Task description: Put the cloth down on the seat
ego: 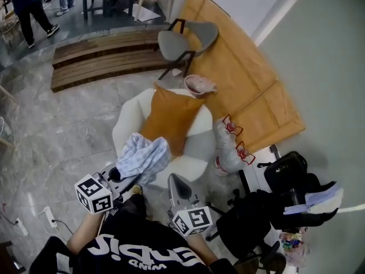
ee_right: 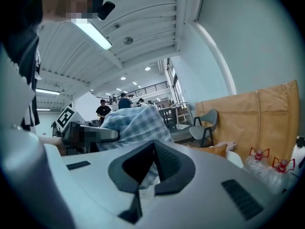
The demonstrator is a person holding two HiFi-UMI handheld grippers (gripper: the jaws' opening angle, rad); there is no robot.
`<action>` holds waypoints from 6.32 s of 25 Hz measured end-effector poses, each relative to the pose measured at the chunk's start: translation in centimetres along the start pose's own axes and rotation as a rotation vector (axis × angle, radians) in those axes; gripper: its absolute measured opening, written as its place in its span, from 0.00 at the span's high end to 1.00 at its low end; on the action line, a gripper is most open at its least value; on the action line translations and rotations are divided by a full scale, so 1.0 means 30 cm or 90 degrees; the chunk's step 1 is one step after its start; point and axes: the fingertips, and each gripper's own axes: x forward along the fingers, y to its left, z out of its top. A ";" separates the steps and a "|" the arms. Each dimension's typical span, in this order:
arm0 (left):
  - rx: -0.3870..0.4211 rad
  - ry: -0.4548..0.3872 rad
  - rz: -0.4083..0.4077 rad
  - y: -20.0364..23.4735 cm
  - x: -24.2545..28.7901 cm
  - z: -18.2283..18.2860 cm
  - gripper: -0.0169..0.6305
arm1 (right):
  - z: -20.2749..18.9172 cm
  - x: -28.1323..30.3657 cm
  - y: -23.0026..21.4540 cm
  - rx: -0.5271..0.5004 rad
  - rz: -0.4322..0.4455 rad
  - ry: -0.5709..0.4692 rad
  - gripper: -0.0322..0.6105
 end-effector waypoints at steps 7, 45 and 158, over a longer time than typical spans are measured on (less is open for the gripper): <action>-0.010 0.003 -0.016 0.165 0.059 0.072 0.80 | 0.047 0.172 -0.044 -0.017 -0.017 0.010 0.92; -0.070 0.162 -0.014 0.479 0.475 -0.260 0.80 | -0.209 0.329 -0.492 0.070 -0.039 0.058 0.92; -0.065 0.209 0.042 0.700 0.534 -0.630 0.96 | -0.451 0.364 -0.417 0.182 0.073 0.115 0.92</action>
